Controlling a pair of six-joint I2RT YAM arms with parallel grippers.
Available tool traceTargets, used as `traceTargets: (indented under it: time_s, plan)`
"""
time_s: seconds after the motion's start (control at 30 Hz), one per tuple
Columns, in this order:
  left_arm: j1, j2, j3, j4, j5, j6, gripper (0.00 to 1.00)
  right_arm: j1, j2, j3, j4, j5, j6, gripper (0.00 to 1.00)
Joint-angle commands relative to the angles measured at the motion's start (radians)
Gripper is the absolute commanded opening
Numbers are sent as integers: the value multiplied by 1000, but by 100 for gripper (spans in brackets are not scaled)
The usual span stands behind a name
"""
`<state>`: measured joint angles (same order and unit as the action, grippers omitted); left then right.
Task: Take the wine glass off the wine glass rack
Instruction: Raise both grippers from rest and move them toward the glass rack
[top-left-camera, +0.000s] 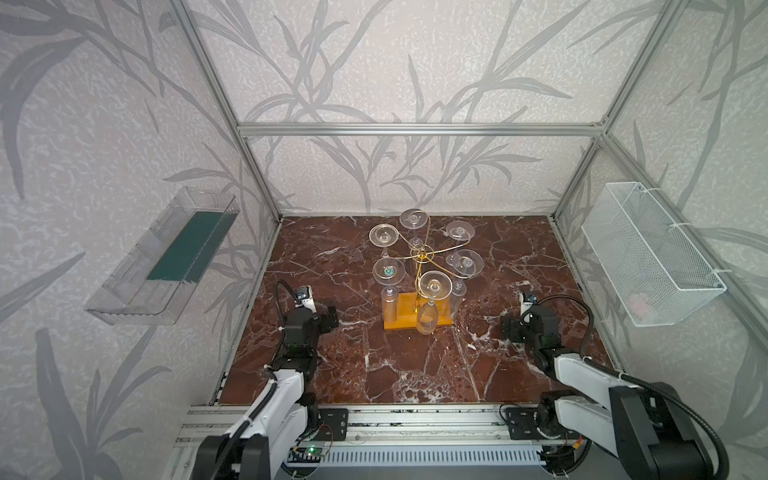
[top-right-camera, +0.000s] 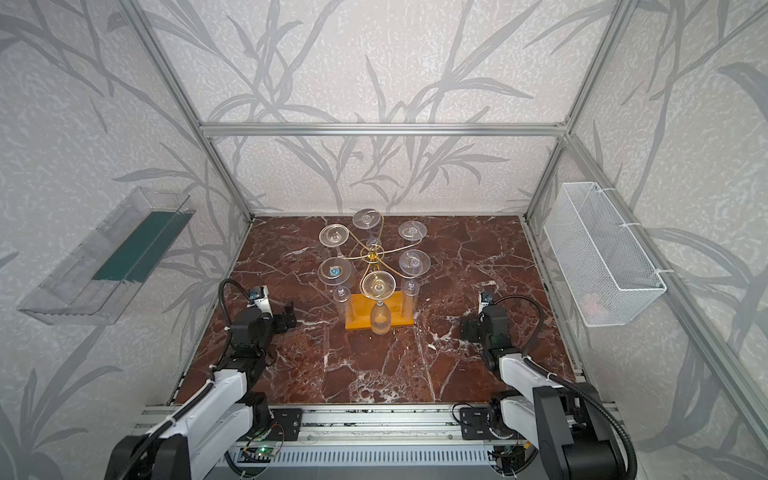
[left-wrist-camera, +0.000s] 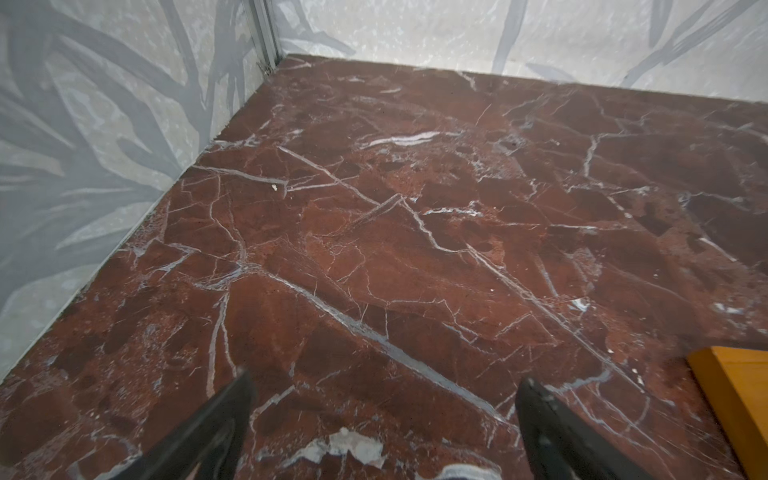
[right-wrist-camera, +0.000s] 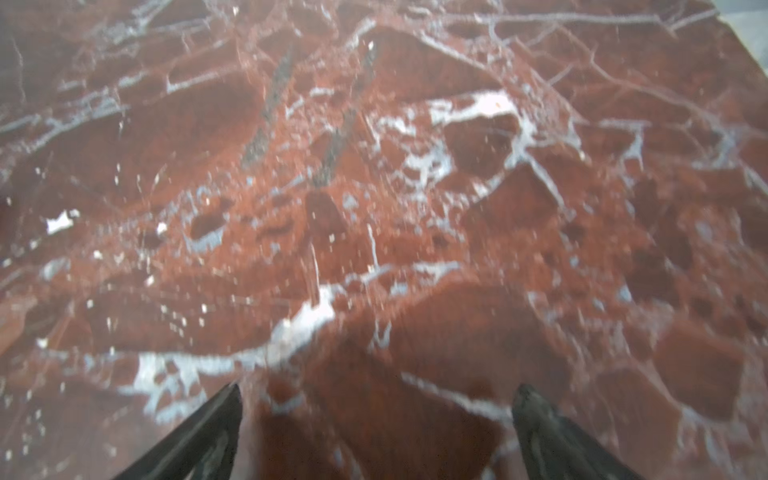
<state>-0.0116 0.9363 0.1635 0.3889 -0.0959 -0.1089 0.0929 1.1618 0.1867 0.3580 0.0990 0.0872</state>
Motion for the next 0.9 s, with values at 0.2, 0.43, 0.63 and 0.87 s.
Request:
traceTargets:
  time_s: [0.2, 0.43, 0.63, 0.87]
  plan:
    - [-7, 635, 204, 587, -140, 84, 99, 36, 381, 208, 509, 73, -142, 99]
    - [-5, 635, 205, 586, -140, 84, 99, 36, 383, 209, 509, 71, -141, 99]
    - [-6, 636, 206, 587, -139, 84, 99, 36, 383, 209, 510, 72, -141, 99]
    - [-6, 636, 206, 587, -139, 85, 99, 34, 383, 209, 509, 70, -139, 99]
